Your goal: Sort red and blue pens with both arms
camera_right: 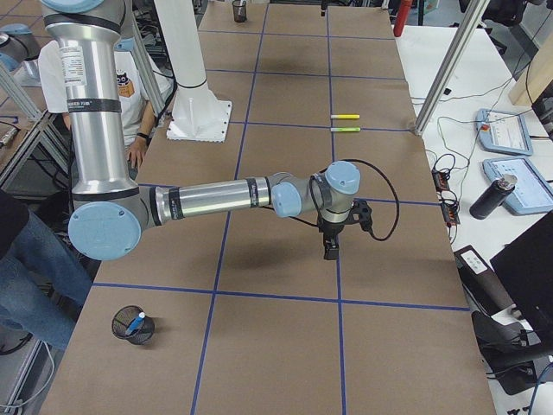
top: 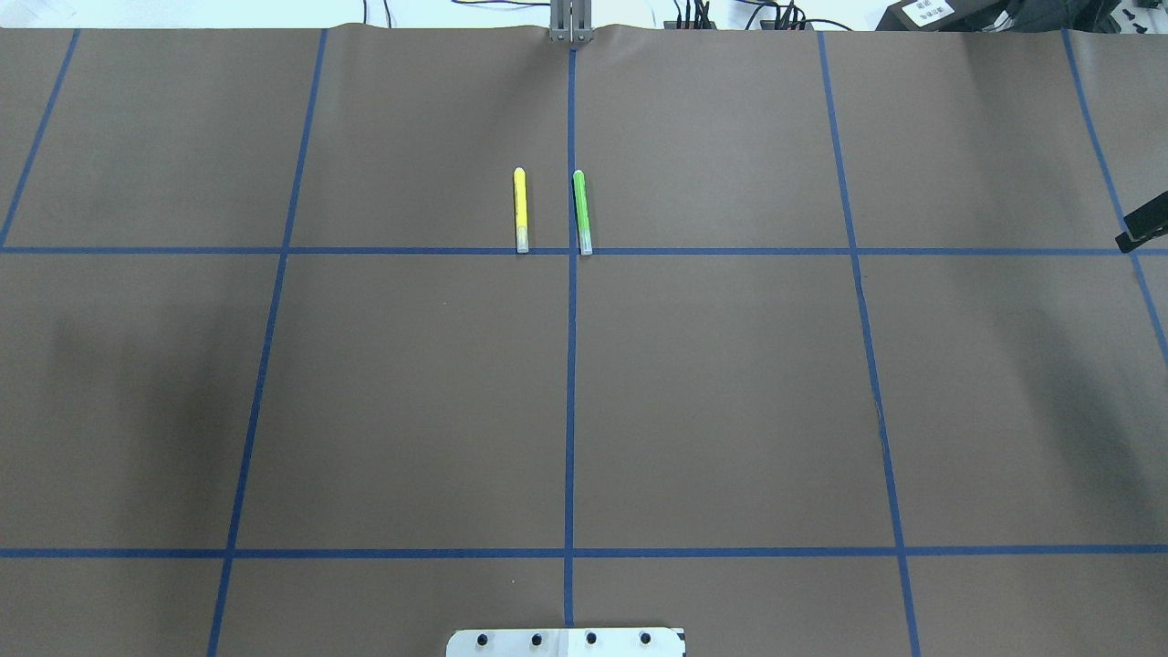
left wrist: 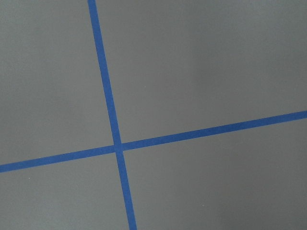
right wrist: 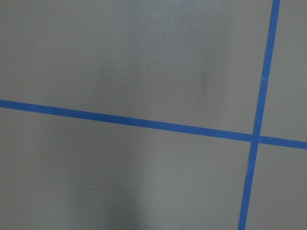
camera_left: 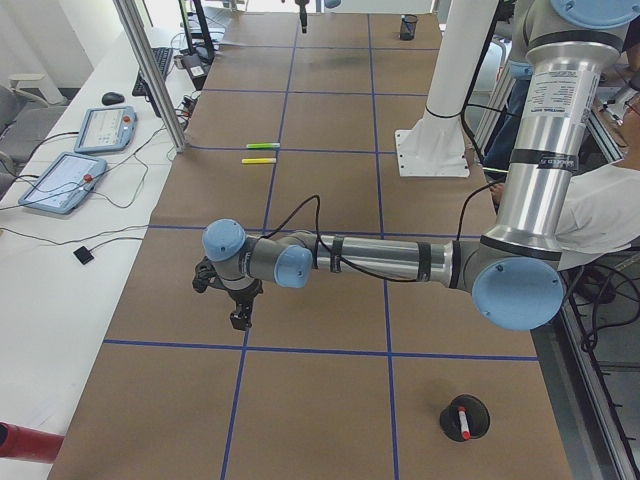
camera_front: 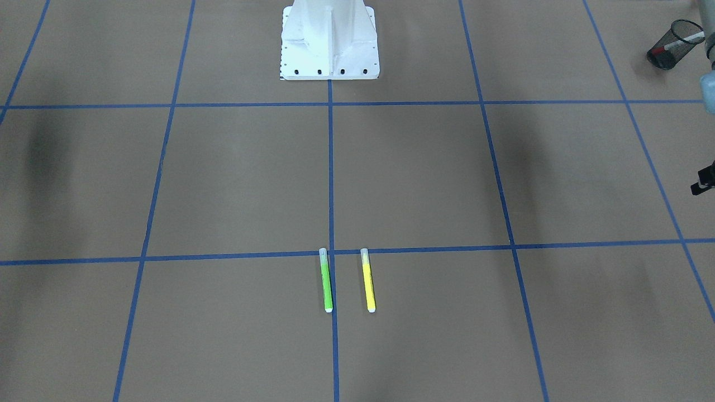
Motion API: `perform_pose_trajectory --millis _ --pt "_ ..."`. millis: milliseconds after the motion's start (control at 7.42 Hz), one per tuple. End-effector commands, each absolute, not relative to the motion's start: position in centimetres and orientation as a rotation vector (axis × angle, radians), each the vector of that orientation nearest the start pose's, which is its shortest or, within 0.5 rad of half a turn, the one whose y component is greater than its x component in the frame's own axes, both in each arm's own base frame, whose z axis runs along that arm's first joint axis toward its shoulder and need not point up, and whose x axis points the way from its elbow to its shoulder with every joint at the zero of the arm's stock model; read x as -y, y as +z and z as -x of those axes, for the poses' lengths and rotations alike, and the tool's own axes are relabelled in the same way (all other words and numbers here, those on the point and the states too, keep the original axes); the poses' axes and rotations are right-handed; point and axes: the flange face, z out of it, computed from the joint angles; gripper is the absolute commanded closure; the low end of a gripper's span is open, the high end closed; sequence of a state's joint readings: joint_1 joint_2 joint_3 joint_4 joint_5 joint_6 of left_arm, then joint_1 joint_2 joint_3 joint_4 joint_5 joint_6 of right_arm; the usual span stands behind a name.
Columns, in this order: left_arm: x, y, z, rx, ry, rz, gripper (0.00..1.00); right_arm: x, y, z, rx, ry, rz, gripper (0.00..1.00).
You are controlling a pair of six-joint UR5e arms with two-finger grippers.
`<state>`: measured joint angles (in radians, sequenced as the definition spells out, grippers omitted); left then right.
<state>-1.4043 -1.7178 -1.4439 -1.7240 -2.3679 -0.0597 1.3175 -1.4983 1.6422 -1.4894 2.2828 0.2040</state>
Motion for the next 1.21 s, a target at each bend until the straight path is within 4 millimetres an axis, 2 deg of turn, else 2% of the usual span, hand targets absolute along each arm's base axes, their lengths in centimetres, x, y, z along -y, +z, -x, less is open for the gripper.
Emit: perform_pose_trajectory --millis 0,135,1078 --pt "56.81 62.63 -3.29 -0.809 0.173 -0.079 0.0 52.53 58.47 6.45 0.739 -0.126 -0.05 0.0" --pt "56.87 62.56 -3.3 -0.809 0.173 -0.079 0.0 52.03 58.72 6.39 0.737 -0.126 -0.047 0.0" --pt "56.96 61.92 -3.31 -0.811 0.181 -0.098 0.0 51.95 58.24 6.4 0.742 -0.129 -0.055 0.0"
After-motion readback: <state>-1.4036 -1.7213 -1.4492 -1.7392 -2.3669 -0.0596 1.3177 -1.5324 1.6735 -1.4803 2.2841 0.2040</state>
